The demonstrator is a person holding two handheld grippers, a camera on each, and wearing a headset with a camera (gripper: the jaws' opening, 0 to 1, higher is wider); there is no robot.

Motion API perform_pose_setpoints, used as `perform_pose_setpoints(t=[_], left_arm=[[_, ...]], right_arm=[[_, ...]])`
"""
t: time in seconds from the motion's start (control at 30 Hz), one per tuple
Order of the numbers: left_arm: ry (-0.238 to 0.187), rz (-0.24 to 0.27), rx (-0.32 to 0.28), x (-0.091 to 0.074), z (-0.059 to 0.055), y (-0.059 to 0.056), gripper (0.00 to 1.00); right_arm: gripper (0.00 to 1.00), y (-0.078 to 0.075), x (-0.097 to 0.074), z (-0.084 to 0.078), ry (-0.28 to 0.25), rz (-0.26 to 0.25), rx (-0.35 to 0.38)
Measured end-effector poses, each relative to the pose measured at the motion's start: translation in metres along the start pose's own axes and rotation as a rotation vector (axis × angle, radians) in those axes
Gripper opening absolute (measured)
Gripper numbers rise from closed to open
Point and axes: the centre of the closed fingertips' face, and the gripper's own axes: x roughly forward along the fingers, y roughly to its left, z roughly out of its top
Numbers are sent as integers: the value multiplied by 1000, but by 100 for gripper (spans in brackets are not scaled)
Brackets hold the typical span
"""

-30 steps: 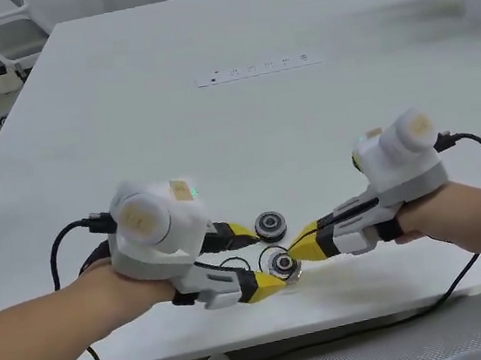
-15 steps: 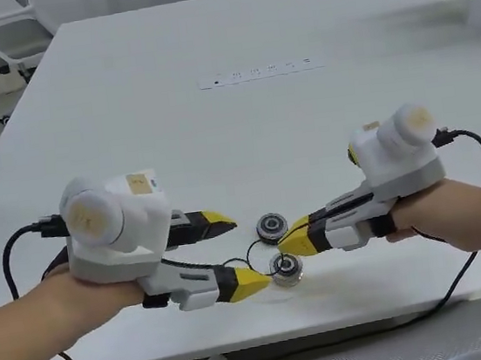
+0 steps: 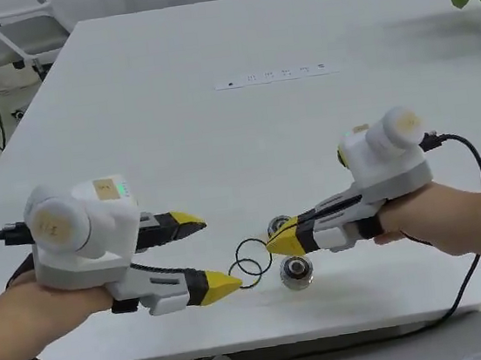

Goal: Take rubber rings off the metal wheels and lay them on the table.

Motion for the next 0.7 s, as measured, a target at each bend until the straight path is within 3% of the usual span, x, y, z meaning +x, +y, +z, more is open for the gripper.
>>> perform_pose_setpoints(t=[0.7], left_arm=[[1,48,-58,-17,-20,10,61]], right_arm=[[0,-16,27,-23,73,-32,30]])
